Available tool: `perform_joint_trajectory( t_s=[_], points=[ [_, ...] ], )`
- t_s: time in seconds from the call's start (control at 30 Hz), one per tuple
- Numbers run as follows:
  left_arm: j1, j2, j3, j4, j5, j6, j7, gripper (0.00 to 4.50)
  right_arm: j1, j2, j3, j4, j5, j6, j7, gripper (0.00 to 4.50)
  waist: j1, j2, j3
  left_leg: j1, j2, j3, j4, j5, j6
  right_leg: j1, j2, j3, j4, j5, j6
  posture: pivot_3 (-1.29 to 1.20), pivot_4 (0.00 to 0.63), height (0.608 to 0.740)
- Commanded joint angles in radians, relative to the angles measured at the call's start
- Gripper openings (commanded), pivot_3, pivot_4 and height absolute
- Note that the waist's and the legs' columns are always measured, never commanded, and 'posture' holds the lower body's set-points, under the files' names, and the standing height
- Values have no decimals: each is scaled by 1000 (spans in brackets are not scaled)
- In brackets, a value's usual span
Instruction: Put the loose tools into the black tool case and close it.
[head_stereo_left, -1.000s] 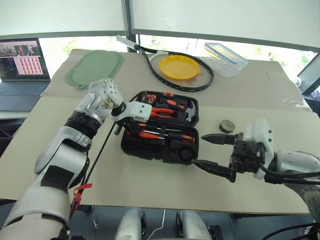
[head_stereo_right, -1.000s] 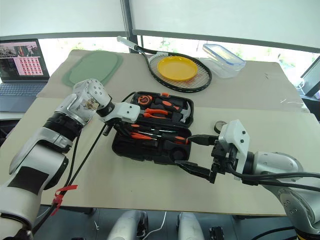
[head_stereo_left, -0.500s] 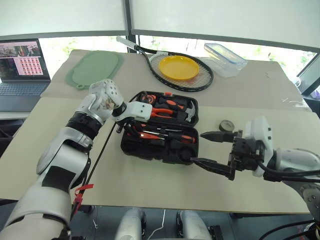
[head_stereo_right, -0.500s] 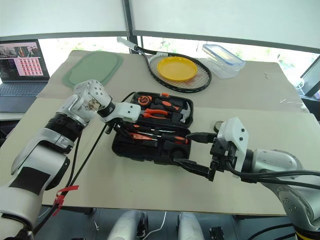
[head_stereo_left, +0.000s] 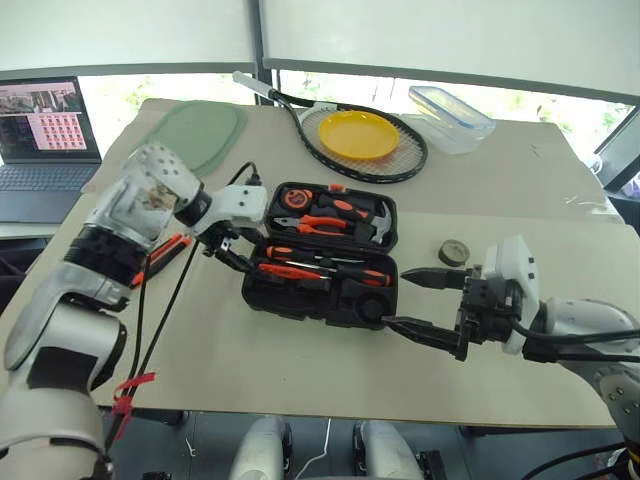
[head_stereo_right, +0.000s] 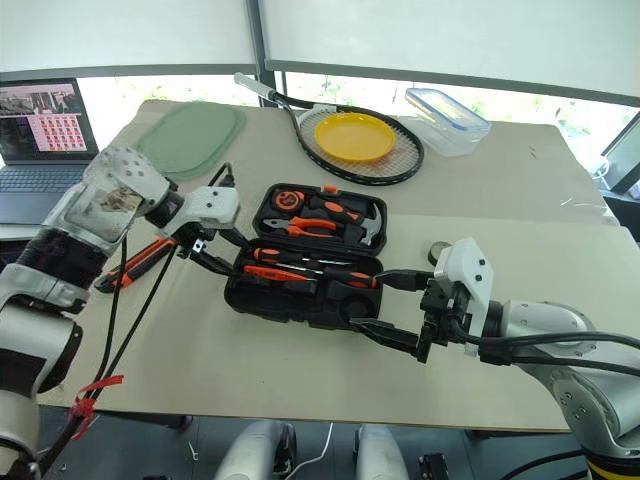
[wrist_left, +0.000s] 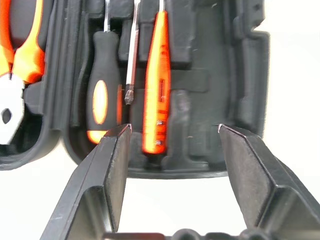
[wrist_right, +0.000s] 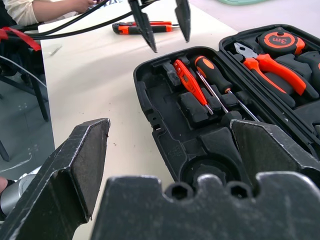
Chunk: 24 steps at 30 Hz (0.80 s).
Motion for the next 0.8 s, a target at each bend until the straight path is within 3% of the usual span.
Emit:
perform_joint_trajectory(
  t_s=[0.03,0.2,0.47,0.8],
  points=[
    [69,-42,115,-50,-61,-7,70,1727,-2,-11,-26,-19,8,-15,5,4500,1,0,0,0,0,0,0,0,0,0,0,0,0,0,0,0,150,738],
    [170,-113,180,-71,-71,-61,163,48,4,-23,-42,-30,21,-5,5,4500,0,0,0,0,0,0,1,0,0,0,0,0,0,0,0,0,150,738],
    [233,-201,218,-26,-46,-139,280,48,7,-46,-56,-33,42,0,10,4500,1,0,0,0,-1,0,1,0,0,1,0,0,0,0,0,0,150,738],
    [247,-230,223,45,-22,-217,304,48,4,-56,-51,-35,52,-1,4,4500,0,0,0,0,-1,0,2,0,0,1,0,0,0,0,0,0,150,738]
  ],
)
